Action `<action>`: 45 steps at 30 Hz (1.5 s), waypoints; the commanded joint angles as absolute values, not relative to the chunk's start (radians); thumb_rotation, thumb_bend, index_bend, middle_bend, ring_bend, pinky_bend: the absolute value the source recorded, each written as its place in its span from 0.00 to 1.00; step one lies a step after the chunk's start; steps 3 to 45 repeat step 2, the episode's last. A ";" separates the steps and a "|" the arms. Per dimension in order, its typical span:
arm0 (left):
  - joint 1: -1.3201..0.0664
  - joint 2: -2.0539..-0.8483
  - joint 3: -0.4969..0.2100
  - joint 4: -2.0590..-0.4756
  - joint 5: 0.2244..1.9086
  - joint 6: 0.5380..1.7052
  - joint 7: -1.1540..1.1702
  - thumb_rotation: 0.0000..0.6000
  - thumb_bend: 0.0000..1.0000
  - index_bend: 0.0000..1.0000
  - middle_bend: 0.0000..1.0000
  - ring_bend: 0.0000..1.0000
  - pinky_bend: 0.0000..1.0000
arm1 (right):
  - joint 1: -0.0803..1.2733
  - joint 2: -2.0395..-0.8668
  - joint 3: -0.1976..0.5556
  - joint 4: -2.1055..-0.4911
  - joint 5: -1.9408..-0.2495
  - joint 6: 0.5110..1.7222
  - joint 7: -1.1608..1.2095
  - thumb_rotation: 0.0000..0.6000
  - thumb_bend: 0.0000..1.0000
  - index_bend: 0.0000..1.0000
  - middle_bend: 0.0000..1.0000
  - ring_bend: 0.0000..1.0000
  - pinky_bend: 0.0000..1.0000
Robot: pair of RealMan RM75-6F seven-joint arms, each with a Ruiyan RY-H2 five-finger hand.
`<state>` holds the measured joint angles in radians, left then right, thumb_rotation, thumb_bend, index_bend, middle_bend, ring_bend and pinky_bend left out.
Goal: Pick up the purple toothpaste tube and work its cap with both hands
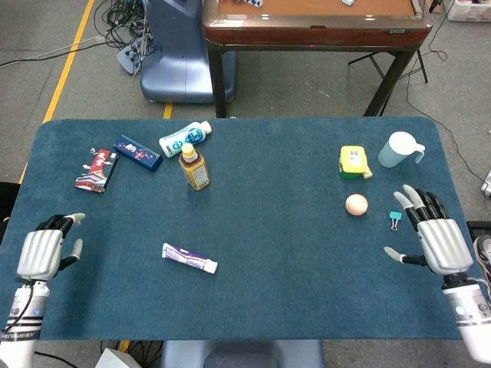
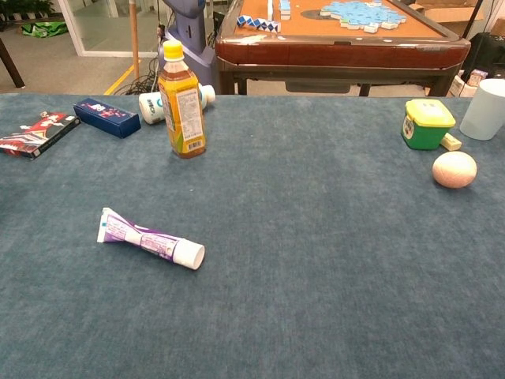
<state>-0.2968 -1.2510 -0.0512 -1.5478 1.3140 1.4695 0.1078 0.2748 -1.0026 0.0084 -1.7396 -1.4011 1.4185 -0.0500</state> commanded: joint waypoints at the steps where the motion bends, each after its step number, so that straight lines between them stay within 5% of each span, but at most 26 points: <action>1: -0.246 -1.240 -0.035 -1.594 1.341 1.540 0.151 1.00 0.42 0.27 0.35 0.22 0.30 | 0.208 -1.031 -0.015 -1.728 -1.395 1.481 -0.086 0.77 0.13 0.00 0.05 0.00 0.00; 45: -0.237 -1.237 -0.030 -1.603 1.349 1.549 0.155 1.00 0.42 0.27 0.35 0.22 0.30 | 0.197 -1.034 -0.018 -1.726 -1.394 1.489 -0.087 0.77 0.13 0.00 0.05 0.00 0.00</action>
